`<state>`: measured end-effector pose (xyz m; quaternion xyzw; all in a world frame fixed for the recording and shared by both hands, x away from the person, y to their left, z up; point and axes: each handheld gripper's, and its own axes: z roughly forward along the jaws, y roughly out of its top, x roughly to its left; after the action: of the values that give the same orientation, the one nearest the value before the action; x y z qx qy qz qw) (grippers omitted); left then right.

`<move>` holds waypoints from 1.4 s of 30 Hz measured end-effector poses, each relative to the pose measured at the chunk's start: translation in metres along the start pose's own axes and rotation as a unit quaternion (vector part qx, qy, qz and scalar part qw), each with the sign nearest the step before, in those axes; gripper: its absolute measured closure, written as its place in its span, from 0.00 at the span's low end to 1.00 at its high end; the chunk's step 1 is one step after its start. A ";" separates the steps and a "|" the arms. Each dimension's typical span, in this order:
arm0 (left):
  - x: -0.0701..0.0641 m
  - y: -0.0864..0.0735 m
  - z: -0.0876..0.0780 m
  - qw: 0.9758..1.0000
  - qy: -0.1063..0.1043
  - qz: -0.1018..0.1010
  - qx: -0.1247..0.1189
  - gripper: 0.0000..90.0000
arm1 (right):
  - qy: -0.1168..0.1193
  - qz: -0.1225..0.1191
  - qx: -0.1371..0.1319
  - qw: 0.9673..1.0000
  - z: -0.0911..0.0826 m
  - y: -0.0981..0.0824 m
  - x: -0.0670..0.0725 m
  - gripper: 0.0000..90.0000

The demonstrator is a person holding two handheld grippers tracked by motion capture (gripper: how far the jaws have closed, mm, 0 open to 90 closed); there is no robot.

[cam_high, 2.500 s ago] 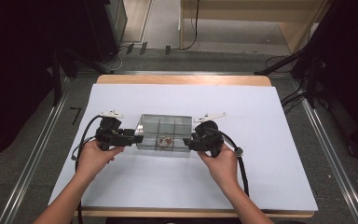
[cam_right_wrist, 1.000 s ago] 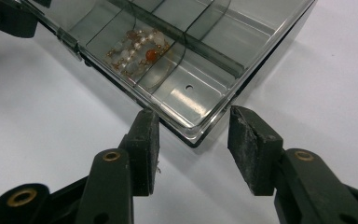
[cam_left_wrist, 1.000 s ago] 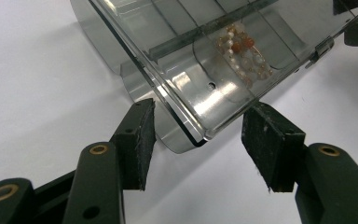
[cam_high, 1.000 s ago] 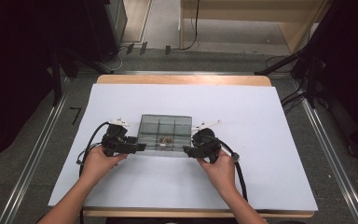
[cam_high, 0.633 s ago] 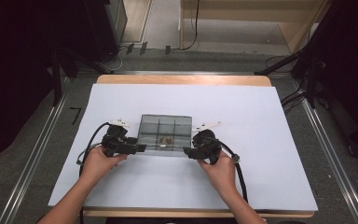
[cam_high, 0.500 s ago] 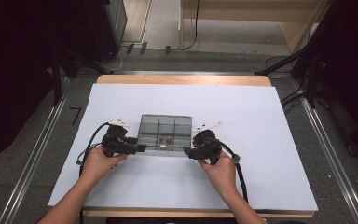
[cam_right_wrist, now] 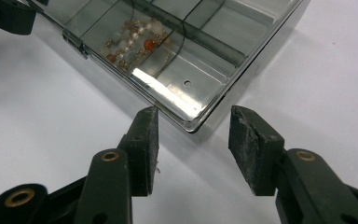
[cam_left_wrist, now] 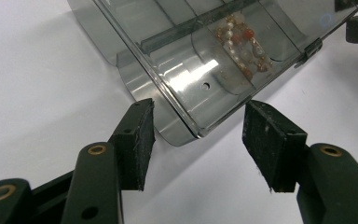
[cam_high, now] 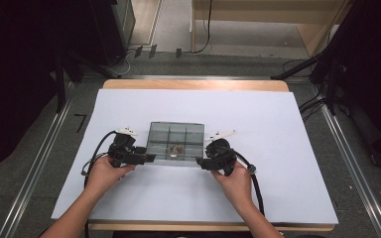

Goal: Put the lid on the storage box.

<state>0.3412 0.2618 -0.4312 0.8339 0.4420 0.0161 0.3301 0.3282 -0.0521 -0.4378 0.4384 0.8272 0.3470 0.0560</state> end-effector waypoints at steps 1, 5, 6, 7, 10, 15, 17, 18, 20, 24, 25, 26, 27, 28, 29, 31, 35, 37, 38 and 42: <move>0.000 0.000 0.000 1.000 0.001 0.001 0.000 0.49 | 0.000 0.000 0.000 1.000 0.000 0.000 0.000 0.60; 0.000 0.000 -0.001 1.000 0.001 0.000 0.000 0.50 | 0.002 0.002 -0.001 1.000 -0.001 0.000 0.000 0.60; 0.000 0.000 -0.001 1.000 0.000 -0.001 0.001 0.50 | 0.002 0.001 -0.002 1.000 -0.002 0.000 0.000 0.60; 0.000 0.000 -0.002 1.000 -0.001 -0.002 0.001 0.50 | 0.002 0.000 -0.003 1.000 -0.002 0.000 -0.001 0.59; -0.001 -0.001 -0.004 1.000 -0.002 -0.001 0.000 0.49 | 0.005 0.001 -0.004 1.000 -0.005 0.000 -0.001 0.59; -0.003 0.000 -0.007 1.000 -0.001 0.001 0.002 0.49 | 0.009 0.000 -0.007 1.000 -0.009 0.000 0.000 0.58; -0.004 0.000 -0.008 1.000 -0.001 0.005 0.004 0.49 | 0.010 0.002 -0.010 1.000 -0.011 0.000 0.000 0.58; -0.005 0.000 -0.009 1.000 0.000 0.006 0.004 0.49 | 0.009 0.001 -0.010 1.000 -0.012 0.000 0.000 0.58; -0.005 0.001 -0.010 1.000 0.001 0.005 0.003 0.49 | 0.010 0.002 -0.013 1.000 -0.014 0.000 0.000 0.58; -0.004 0.002 -0.014 1.000 0.003 0.007 0.002 0.49 | 0.009 0.002 -0.017 1.000 -0.018 0.002 -0.003 0.58; -0.004 0.002 -0.015 1.000 0.003 0.007 0.000 0.49 | 0.008 0.006 -0.018 1.000 -0.019 0.002 -0.004 0.58; -0.003 0.003 -0.016 1.000 0.003 0.006 -0.001 0.49 | 0.007 0.004 -0.019 1.000 -0.020 0.002 -0.006 0.58; -0.003 0.003 -0.017 1.000 0.004 0.006 -0.001 0.49 | 0.005 0.006 -0.021 1.000 -0.022 0.002 -0.008 0.58; -0.002 0.004 -0.019 1.000 0.007 0.003 0.000 0.48 | 0.005 0.006 -0.023 1.000 -0.023 0.002 -0.009 0.58; -0.001 0.004 -0.020 1.000 0.009 0.004 0.000 0.48 | 0.003 0.009 -0.023 1.000 -0.024 0.002 -0.011 0.58; 0.001 0.004 -0.024 1.000 0.010 0.000 -0.003 0.47 | 0.001 0.010 -0.025 1.000 -0.027 0.003 -0.015 0.58; 0.006 0.006 -0.030 1.000 0.013 -0.007 -0.008 0.47 | -0.005 0.011 -0.030 0.999 -0.030 0.002 -0.021 0.57; 0.009 0.006 -0.032 1.000 0.016 -0.010 -0.010 0.46 | -0.008 0.009 -0.032 0.999 -0.032 0.003 -0.025 0.56; 0.010 0.005 -0.033 1.000 0.016 -0.013 -0.011 0.46 | -0.010 0.009 -0.033 0.999 -0.033 0.003 -0.027 0.56; 0.016 0.005 -0.034 1.000 0.021 -0.017 -0.006 0.46 | -0.017 0.014 -0.040 0.999 -0.038 0.003 -0.037 0.56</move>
<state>0.3436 0.2898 -0.4062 0.8237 0.4626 0.0309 0.3264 0.3374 -0.0988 -0.4155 0.4529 0.8054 0.3733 0.0825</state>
